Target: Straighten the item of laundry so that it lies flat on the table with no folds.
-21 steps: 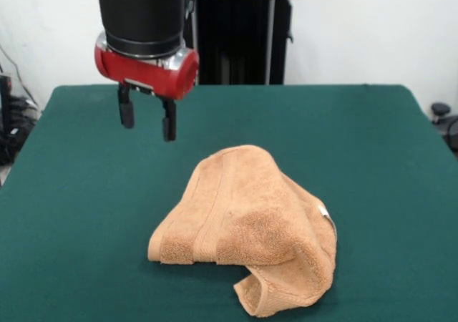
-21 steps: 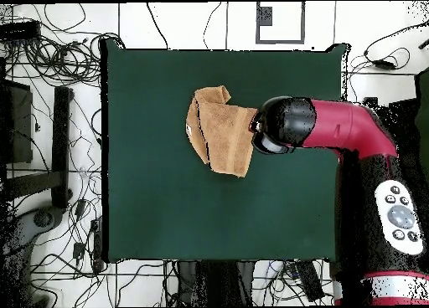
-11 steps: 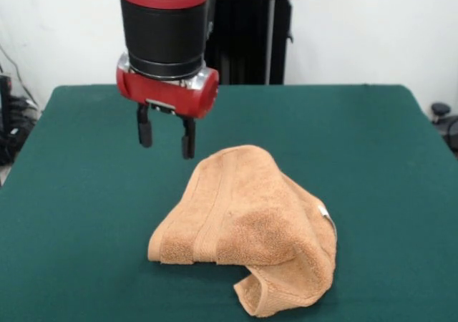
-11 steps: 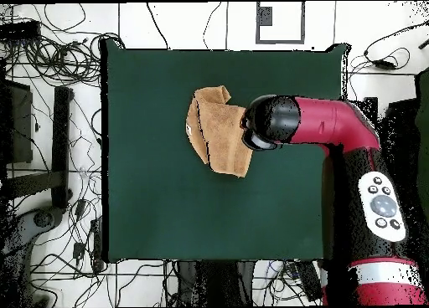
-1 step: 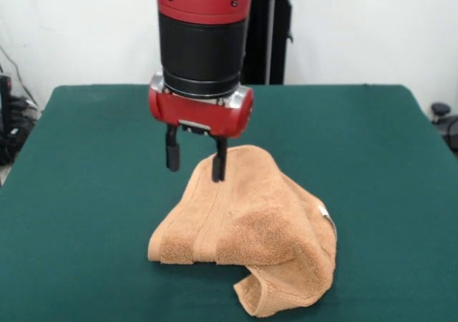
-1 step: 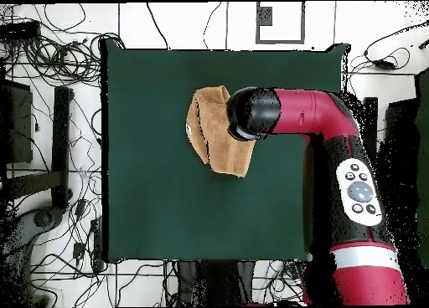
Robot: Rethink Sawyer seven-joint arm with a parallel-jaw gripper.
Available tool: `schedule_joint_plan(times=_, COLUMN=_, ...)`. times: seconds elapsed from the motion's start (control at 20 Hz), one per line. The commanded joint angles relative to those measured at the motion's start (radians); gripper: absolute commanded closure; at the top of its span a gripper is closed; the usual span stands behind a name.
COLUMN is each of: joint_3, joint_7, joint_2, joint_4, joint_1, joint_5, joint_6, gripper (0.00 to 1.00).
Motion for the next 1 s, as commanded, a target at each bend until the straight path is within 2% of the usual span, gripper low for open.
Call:
schedule_joint_plan(times=0.05, joint_3=0.006, joint_7=0.120, joint_2=0.044, joint_4=-0.032, joint_1=0.048, joint_5=0.018, joint_6=-0.087, gripper=0.00)
schedule_joint_plan(times=0.35, joint_3=0.025, joint_7=0.059, joint_2=0.084, joint_4=-0.098, joint_1=0.031, joint_5=0.017, joint_6=-0.086, gripper=0.00)
schedule_joint_plan(times=0.7, joint_3=0.074, joint_7=-0.047, joint_2=0.168, joint_4=-0.255, joint_1=0.010, joint_5=0.018, joint_6=-0.052, gripper=0.00)
schedule_joint_plan(times=1.0, joint_3=0.096, joint_7=-0.083, joint_2=0.256, joint_4=-0.395, joint_1=0.018, joint_5=0.009, joint_6=-0.044, gripper=0.00)
